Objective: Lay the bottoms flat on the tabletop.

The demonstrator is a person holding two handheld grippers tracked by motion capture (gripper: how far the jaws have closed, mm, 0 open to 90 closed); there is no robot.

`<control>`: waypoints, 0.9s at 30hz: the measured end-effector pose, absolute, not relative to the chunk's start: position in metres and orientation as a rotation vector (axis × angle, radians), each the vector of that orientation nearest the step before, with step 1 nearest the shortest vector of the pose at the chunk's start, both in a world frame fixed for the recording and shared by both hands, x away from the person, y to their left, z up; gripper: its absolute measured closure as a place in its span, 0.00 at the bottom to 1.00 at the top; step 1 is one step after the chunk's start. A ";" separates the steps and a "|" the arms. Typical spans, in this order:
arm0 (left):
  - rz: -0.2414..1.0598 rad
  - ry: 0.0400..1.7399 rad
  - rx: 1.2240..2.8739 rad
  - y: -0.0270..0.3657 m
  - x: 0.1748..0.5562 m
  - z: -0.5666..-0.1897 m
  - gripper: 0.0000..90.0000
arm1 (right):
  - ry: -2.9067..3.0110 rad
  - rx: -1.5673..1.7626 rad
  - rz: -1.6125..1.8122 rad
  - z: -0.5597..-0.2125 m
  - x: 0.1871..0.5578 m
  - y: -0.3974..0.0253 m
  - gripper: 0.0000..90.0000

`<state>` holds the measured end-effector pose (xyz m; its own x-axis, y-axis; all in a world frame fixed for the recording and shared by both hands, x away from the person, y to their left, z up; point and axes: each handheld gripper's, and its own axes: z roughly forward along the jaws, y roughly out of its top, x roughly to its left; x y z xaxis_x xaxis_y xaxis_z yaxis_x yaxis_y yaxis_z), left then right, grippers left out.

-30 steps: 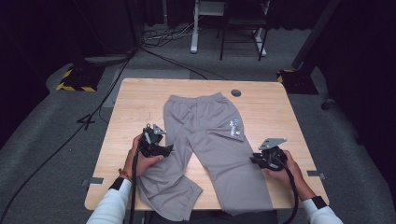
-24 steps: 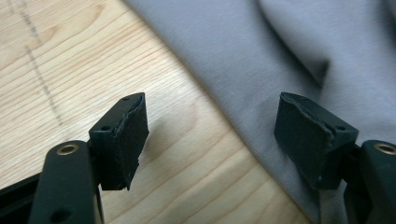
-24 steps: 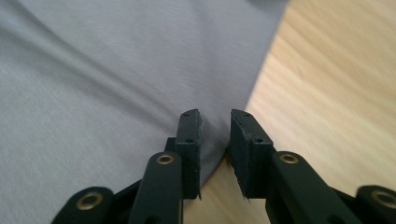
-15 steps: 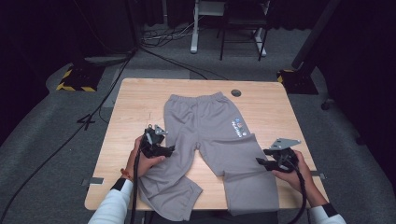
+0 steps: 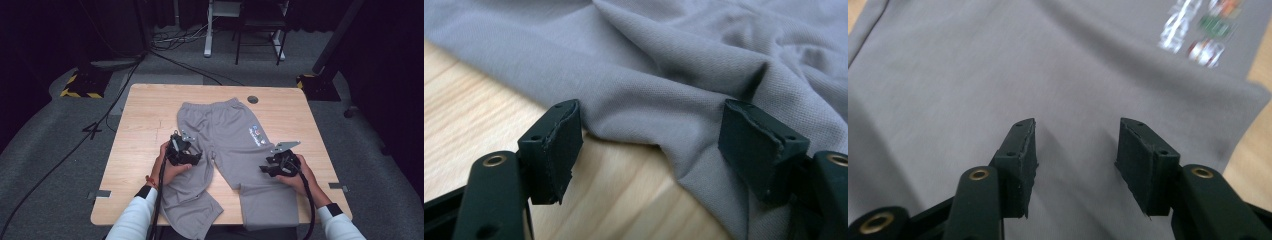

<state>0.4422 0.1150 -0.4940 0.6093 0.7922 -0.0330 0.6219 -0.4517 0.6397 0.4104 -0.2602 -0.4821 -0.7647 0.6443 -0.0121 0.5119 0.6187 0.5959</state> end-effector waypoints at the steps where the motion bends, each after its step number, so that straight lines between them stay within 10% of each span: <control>1: 0.353 1.116 2.228 0.114 0.446 -0.493 0.28 | 2.621 0.967 0.848 -0.481 0.403 -0.270 0.55; 14: 0.385 1.238 2.229 0.093 0.497 -0.488 0.26 | 2.532 1.189 0.718 -0.476 0.377 -0.342 0.53; 27: 0.401 1.031 2.261 0.128 0.424 -0.471 0.29 | 2.448 1.049 0.875 -0.457 0.375 -0.328 0.48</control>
